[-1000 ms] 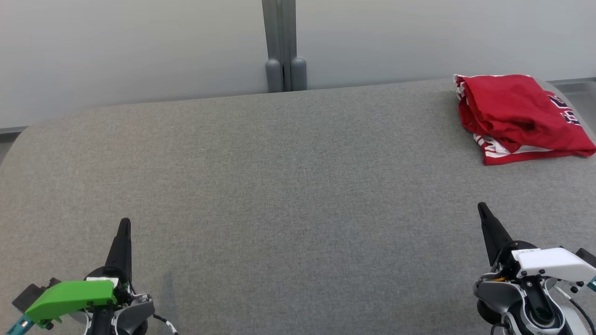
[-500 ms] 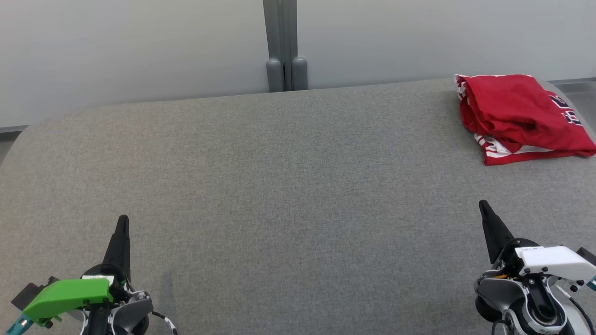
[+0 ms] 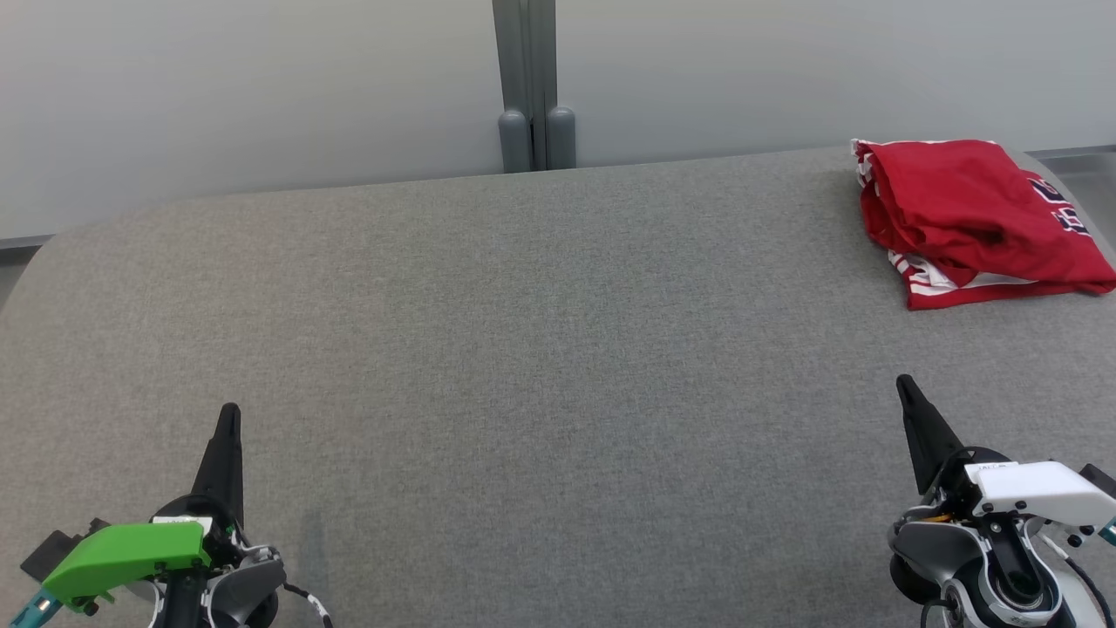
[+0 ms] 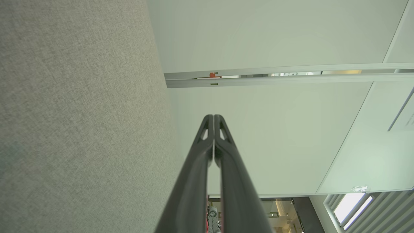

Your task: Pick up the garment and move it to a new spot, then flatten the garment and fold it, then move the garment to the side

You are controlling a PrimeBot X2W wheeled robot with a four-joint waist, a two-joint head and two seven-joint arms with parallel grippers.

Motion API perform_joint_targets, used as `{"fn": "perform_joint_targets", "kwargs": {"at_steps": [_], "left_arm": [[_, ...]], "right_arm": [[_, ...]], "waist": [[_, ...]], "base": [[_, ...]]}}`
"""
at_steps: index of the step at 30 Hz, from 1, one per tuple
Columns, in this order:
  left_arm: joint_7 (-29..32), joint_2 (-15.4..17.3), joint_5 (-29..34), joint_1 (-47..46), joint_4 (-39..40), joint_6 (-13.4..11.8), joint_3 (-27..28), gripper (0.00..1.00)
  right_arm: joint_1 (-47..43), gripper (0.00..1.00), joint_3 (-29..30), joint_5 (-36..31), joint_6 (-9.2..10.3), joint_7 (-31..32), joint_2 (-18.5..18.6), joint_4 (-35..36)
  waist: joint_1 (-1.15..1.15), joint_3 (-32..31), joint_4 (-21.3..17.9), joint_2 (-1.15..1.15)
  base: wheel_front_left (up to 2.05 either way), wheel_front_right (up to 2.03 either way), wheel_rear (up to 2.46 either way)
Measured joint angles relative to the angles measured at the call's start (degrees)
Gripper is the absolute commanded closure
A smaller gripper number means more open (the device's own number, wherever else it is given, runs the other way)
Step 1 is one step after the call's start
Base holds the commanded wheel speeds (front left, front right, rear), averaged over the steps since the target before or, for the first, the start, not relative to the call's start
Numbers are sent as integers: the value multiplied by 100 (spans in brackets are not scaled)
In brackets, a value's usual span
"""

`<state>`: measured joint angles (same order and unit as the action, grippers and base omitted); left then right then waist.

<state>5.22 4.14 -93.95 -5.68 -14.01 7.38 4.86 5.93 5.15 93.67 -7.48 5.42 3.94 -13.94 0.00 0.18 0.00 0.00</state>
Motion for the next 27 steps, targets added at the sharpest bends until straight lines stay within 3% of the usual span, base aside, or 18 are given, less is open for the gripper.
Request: {"fn": "perform_joint_targets", "kwargs": {"at_steps": [27], "left_arm": [[33,-36,40,-3,-1,0,46,100]], "right_arm": [[5,100,43,-29,0,31,-35,-2]], "waist": [[0,0,0,0]], "base": [[0,0,0]]}}
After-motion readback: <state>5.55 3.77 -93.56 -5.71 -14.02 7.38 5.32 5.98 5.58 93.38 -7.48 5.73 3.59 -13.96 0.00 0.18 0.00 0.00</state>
